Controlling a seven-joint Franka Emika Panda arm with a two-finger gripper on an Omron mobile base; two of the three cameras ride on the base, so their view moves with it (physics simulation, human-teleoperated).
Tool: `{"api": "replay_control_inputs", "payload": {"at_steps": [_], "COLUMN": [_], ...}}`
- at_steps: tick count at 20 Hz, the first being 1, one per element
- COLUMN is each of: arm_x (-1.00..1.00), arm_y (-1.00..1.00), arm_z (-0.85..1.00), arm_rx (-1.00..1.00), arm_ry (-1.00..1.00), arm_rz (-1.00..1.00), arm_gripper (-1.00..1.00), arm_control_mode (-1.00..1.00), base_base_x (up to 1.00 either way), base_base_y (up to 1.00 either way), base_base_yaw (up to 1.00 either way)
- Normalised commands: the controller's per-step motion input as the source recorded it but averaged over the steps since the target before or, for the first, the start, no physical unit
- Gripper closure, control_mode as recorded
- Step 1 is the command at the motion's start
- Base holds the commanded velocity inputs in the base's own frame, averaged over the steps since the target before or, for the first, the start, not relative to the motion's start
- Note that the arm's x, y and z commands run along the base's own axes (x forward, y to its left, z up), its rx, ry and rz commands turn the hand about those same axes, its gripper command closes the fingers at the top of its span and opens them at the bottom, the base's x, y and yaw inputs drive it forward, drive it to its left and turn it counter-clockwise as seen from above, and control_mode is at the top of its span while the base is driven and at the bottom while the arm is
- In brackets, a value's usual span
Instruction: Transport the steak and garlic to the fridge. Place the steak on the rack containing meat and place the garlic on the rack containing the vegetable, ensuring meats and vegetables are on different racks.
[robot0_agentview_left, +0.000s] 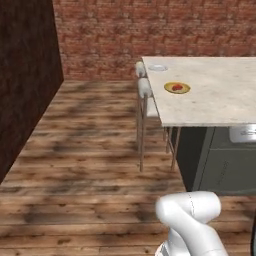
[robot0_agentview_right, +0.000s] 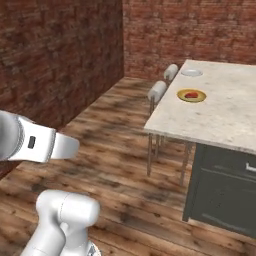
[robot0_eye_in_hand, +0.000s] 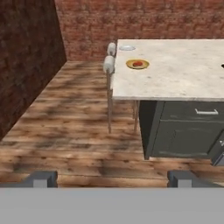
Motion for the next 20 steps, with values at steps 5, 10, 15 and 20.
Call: {"api": "replay_control_inputs", "payload": {"at_steps": [5,10,15,20], "arm_x": [0.0,0.0,0.0,0.0], "arm_y": [0.0,0.0,0.0,0.0], "arm_z": [0.0,0.0,0.0,0.0], "arm_rx": [0.0,0.0,0.0,0.0], "arm_ry": [0.0,0.0,0.0,0.0], "arm_rz": [0.0,0.0,0.0,0.0], "arm_gripper": [-1.0,-1.0,-1.0,-1.0], "arm_control_mode": [1.0,1.0,1.0,1.0], "base_base_x": [1.0,1.0,1.0,0.91], "base_base_y": [1.0,1.0,0.92,0.57], "base_base_yaw": [-0.42,-0.39,-0.56,-0.78]}}
